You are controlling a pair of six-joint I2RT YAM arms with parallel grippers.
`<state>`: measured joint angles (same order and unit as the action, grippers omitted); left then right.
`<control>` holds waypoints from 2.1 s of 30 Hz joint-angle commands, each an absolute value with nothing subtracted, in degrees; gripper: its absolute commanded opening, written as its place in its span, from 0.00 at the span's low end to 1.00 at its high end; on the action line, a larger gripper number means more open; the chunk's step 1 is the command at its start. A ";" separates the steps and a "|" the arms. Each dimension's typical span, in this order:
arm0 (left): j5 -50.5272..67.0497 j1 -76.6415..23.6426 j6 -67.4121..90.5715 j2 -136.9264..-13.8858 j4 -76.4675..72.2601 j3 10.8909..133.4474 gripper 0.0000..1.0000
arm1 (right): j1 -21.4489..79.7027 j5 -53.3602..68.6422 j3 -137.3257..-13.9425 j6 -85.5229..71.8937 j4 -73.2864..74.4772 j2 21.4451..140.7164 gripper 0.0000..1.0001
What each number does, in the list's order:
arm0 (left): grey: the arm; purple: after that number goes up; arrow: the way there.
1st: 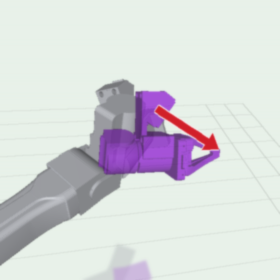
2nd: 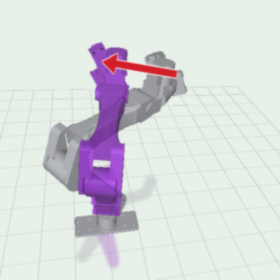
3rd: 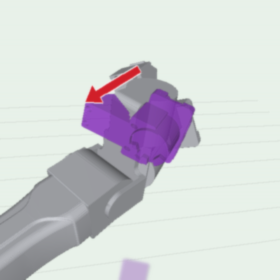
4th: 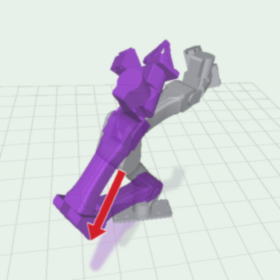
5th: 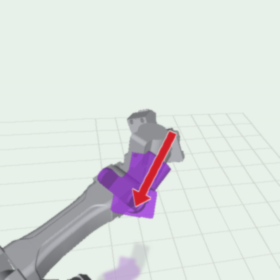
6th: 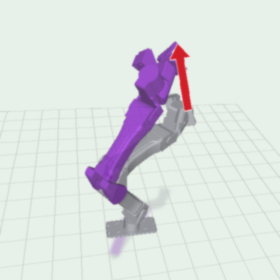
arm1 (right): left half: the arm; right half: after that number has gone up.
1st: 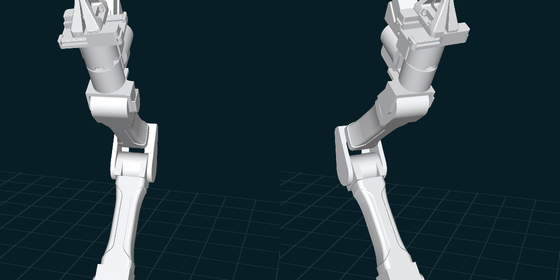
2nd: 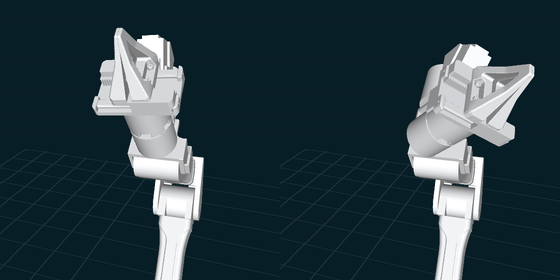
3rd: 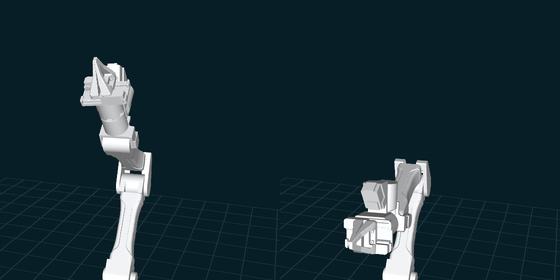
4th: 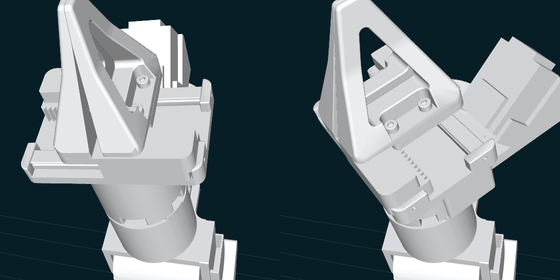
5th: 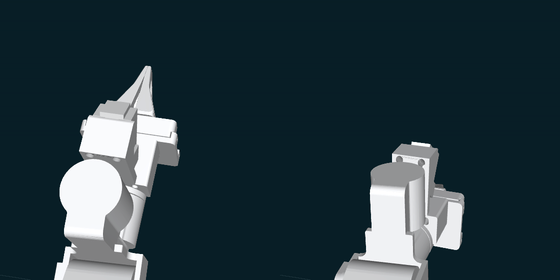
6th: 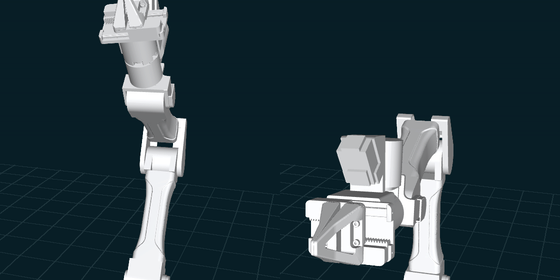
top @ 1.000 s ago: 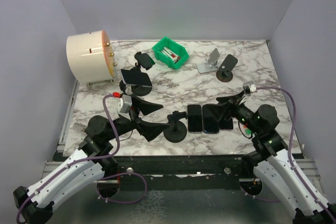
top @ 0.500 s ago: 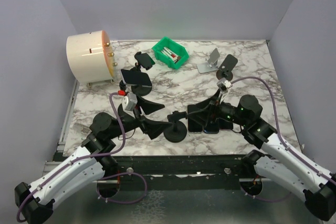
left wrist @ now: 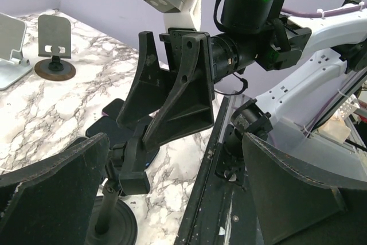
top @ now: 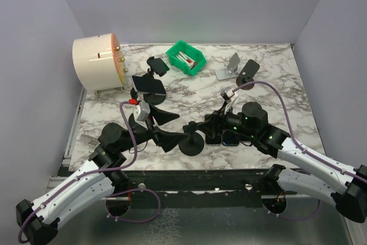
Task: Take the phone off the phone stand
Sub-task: Pick up the phone stand at the center of the board, then place the phone stand at the center of the board.
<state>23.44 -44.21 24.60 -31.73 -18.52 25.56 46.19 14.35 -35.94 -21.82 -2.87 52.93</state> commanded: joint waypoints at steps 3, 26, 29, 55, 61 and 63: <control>22.69 -43.95 24.26 -31.65 -18.28 25.66 0.99 | 46.80 11.44 -36.90 -21.25 -1.32 53.00 0.59; 21.44 -43.95 23.90 -30.17 -17.24 25.84 0.99 | 46.84 -16.71 -57.66 -15.69 13.13 55.35 0.00; 21.64 -43.95 24.07 -30.17 -17.23 25.93 0.99 | 46.42 -24.56 -60.44 -16.15 14.97 59.39 0.00; 23.70 -44.30 26.24 -29.67 -18.02 26.10 0.99 | 1.45 -25.90 -58.37 -22.68 -7.66 73.22 0.00; 23.63 -44.30 26.04 -29.65 -18.02 26.10 0.99 | -2.06 -23.97 -62.12 -22.25 -6.78 78.73 0.00; 23.69 -44.30 26.02 -29.79 -18.02 26.14 0.99 | -2.68 -22.47 -62.33 -22.58 -6.73 79.45 0.00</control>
<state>22.63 -44.25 25.80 -30.04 -17.47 25.58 -0.91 -23.16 -59.02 -23.20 -1.65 79.02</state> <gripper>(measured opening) 0.990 0.236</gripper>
